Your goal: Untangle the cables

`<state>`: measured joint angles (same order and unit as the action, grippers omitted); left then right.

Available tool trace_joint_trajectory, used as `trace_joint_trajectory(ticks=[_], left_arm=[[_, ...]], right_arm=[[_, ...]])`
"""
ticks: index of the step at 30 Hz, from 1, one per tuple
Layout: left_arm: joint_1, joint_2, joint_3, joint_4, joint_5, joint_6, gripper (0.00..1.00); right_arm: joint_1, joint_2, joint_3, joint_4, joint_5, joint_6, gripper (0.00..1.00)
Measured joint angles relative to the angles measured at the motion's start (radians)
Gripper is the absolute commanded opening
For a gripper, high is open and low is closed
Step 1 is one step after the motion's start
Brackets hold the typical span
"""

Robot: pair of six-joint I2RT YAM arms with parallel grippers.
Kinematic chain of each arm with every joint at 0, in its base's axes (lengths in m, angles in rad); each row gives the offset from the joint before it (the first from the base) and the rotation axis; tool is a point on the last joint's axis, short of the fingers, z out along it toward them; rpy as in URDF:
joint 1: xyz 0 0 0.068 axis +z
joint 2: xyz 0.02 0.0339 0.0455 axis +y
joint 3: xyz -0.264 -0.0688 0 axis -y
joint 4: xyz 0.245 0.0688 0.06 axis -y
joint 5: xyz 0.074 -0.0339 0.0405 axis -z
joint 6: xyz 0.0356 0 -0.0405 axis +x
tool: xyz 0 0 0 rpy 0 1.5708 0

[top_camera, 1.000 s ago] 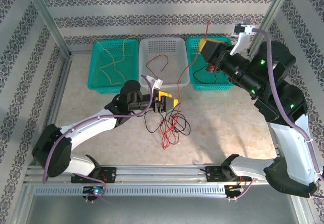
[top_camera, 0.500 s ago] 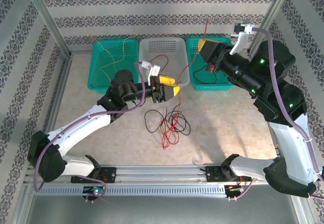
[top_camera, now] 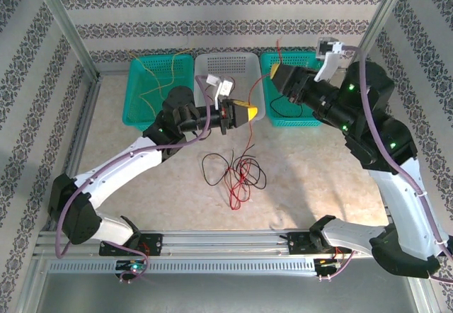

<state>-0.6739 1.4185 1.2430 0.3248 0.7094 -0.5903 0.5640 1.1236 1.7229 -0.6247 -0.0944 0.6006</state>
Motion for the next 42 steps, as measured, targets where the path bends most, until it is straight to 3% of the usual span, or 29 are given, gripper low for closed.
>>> trace_joint_trajectory(ticks=[1, 2, 4, 9, 14, 20, 24, 30, 38, 40, 42], left_arm=[[0.000, -0.002, 0.023, -0.018, -0.014, -0.002, 0.00], [0.000, -0.004, 0.051, -0.039, -0.035, -0.003, 0.00], [0.003, -0.010, 0.099, -0.076, -0.079, -0.014, 0.00], [0.015, -0.021, 0.188, -0.119, -0.156, -0.060, 0.00], [0.035, 0.009, 0.327, -0.269, -0.241, -0.053, 0.00], [0.171, 0.105, 0.486, -0.401, -0.330, -0.047, 0.00], [0.243, 0.225, 0.564, -0.441, -0.358, -0.041, 0.00], [0.256, 0.436, 0.706, -0.504, -0.378, 0.006, 0.00], [0.268, 0.619, 0.825, -0.544, -0.415, 0.021, 0.01], [0.270, 0.645, 0.828, -0.546, -0.428, 0.021, 0.19], [0.275, 0.671, 0.830, -0.548, -0.430, 0.018, 0.32]], right_arm=[[-0.003, -0.014, -0.040, 0.008, 0.000, 0.008, 0.54], [-0.006, -0.031, -0.093, 0.011, -0.001, 0.018, 0.65], [-0.006, -0.059, -0.199, 0.032, -0.009, 0.034, 0.71], [-0.005, -0.115, -0.490, 0.130, -0.055, 0.097, 0.71], [-0.006, -0.119, -0.648, 0.137, -0.056, 0.138, 0.70], [-0.039, -0.163, -0.812, 0.071, -0.032, 0.156, 0.69], [-0.050, -0.227, -0.884, -0.020, 0.003, 0.158, 0.69], [-0.058, -0.336, -0.927, -0.104, 0.030, 0.161, 0.68], [-0.058, -0.358, -0.952, -0.166, 0.034, 0.161, 0.67], [-0.058, -0.360, -0.952, -0.175, 0.038, 0.160, 0.67], [-0.058, -0.357, -0.952, -0.183, 0.042, 0.160, 0.68]])
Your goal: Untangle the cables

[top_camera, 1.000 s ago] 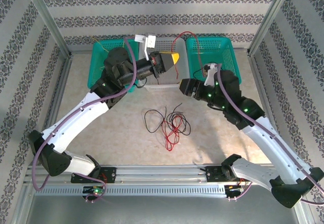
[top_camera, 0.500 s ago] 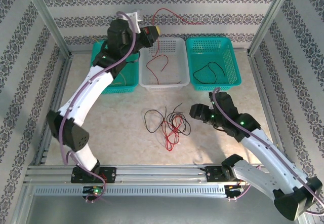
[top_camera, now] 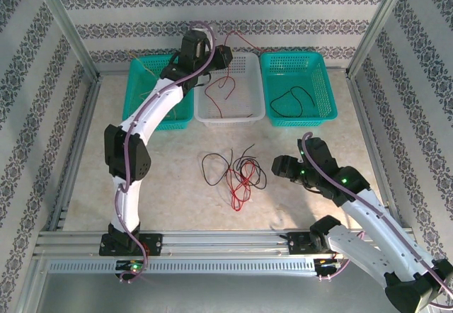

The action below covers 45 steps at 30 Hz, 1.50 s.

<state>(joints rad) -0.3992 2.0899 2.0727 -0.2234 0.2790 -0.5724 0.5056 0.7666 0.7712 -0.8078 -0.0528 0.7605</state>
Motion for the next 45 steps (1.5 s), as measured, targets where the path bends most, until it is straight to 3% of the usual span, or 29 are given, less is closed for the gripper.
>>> trace_joint_trajectory(ticks=[4, 6, 14, 22, 26, 30, 34, 36, 39, 45], left_arm=[[0.004, 0.038, -0.016, -0.019, -0.003, -0.013, 0.52], [0.005, 0.025, -0.074, -0.008, -0.001, -0.016, 0.55], [0.010, -0.182, -0.379, 0.053, 0.051, -0.016, 0.49], [0.009, -0.697, -0.877, 0.208, 0.098, -0.040, 0.48], [0.002, -0.827, -1.054, 0.217, 0.116, -0.050, 0.48], [-0.030, -0.887, -1.188, 0.208, 0.133, -0.066, 0.49], [-0.083, -0.914, -1.254, 0.210, 0.136, -0.091, 0.49], [-0.110, -0.909, -1.262, 0.216, 0.137, -0.100, 0.48], [-0.161, -0.874, -1.262, 0.263, 0.144, -0.117, 0.42], [-0.265, -0.742, -1.246, 0.384, 0.172, -0.138, 0.41]], right_arm=[[0.000, 0.017, 0.008, -0.013, 0.004, -0.007, 0.67], [0.000, 0.030, 0.016, -0.011, 0.001, -0.015, 0.68], [0.086, 0.177, 0.095, 0.012, -0.039, -0.098, 0.71], [0.154, 0.396, 0.180, 0.038, -0.041, -0.195, 0.63], [0.165, 0.478, 0.212, 0.051, -0.041, -0.226, 0.49], [0.174, 0.531, 0.227, 0.065, -0.041, -0.243, 0.24], [0.174, 0.539, 0.240, 0.068, -0.040, -0.244, 0.05], [0.179, 0.536, 0.259, 0.068, -0.038, -0.245, 0.00], [0.194, 0.495, 0.286, 0.069, -0.035, -0.244, 0.00], [0.212, 0.342, 0.355, 0.068, -0.034, -0.244, 0.00]])
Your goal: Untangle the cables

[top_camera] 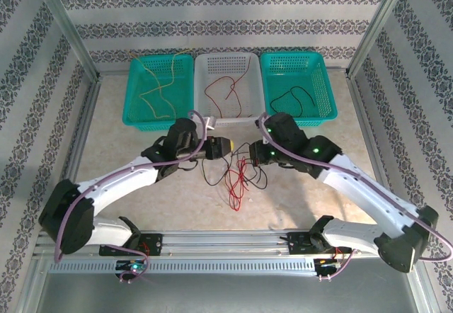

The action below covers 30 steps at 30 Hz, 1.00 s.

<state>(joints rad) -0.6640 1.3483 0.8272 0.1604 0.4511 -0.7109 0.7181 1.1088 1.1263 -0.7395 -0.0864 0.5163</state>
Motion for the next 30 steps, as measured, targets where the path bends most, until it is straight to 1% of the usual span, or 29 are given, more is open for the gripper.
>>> trace_joint_trajectory(ticks=[3, 6, 10, 16, 18, 23, 28, 30], left_arm=[[-0.024, 0.037, 0.006, 0.059, 0.012, -0.021, 0.42], [-0.029, 0.054, 0.013, 0.109, 0.013, -0.040, 0.41], [-0.029, 0.055, 0.022, 0.134, 0.013, -0.055, 0.41], [-0.029, 0.055, 0.024, 0.153, 0.013, -0.061, 0.46], [-0.029, 0.051, 0.023, 0.170, 0.013, -0.069, 0.49], [-0.030, 0.025, 0.008, 0.284, 0.035, -0.108, 0.54], [-0.047, 0.008, -0.004, 0.450, 0.074, -0.121, 0.56], [-0.056, -0.004, -0.012, 0.500, 0.082, -0.120, 0.59]], right_arm=[[0.000, -0.052, 0.031, 0.000, 0.009, 0.001, 0.00], [0.000, -0.096, 0.053, 0.004, 0.014, 0.006, 0.00], [0.000, -0.136, 0.099, 0.021, 0.014, 0.011, 0.00], [0.000, -0.153, 0.213, 0.046, 0.032, 0.011, 0.00], [0.000, -0.153, 0.248, 0.056, 0.047, 0.012, 0.00], [-0.015, -0.146, 0.314, 0.097, 0.060, 0.034, 0.00], [-0.040, -0.126, 0.324, 0.130, 0.060, 0.055, 0.00], [-0.059, -0.116, 0.324, 0.143, 0.055, 0.069, 0.00]])
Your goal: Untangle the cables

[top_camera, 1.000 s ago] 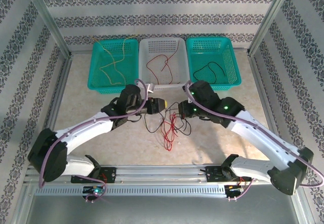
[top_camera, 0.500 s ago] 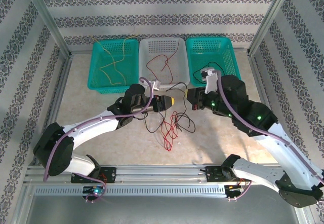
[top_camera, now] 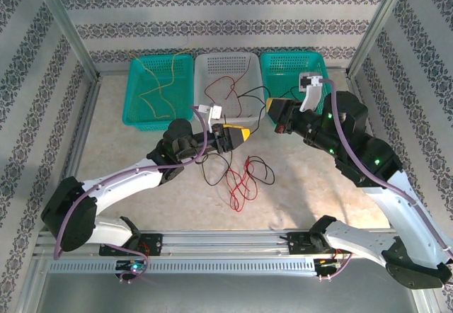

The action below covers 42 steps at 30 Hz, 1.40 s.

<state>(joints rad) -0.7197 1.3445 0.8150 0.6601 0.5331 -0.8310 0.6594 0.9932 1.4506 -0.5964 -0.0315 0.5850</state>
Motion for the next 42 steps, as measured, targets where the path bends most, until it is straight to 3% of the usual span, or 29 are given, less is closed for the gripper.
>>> trace_joint_trajectory(ticks=[5, 16, 22, 27, 32, 33, 36, 38, 42], left_arm=[[-0.012, -0.016, -0.008, 0.069, 0.014, 0.018, 0.68], [-0.016, -0.006, -0.010, 0.066, 0.030, 0.049, 0.63], [-0.033, 0.063, 0.018, 0.059, 0.048, 0.050, 0.48], [-0.051, 0.083, 0.026, 0.036, 0.047, 0.060, 0.42], [-0.061, 0.083, 0.034, 0.024, 0.049, 0.076, 0.15], [-0.062, 0.083, 0.037, 0.020, 0.051, 0.078, 0.15], [-0.068, 0.085, 0.052, 0.002, 0.058, 0.089, 0.36], [-0.071, 0.085, 0.055, -0.003, 0.066, 0.094, 0.44], [-0.073, 0.085, 0.055, -0.005, 0.066, 0.091, 0.48]], right_arm=[[-0.029, 0.010, 0.002, 0.031, -0.018, 0.038, 0.00], [-0.052, 0.010, 0.005, 0.079, -0.062, 0.085, 0.00], [-0.081, 0.013, 0.037, 0.086, -0.072, 0.098, 0.00], [-0.099, 0.021, 0.070, 0.119, -0.086, 0.106, 0.00], [-0.121, 0.031, 0.073, 0.151, -0.105, 0.129, 0.00], [-0.127, 0.033, 0.073, 0.158, -0.110, 0.136, 0.00], [-0.154, 0.038, 0.073, 0.177, -0.124, 0.151, 0.00], [-0.186, 0.047, 0.085, 0.179, -0.140, 0.153, 0.00], [-0.282, 0.086, 0.156, 0.178, -0.176, 0.154, 0.00]])
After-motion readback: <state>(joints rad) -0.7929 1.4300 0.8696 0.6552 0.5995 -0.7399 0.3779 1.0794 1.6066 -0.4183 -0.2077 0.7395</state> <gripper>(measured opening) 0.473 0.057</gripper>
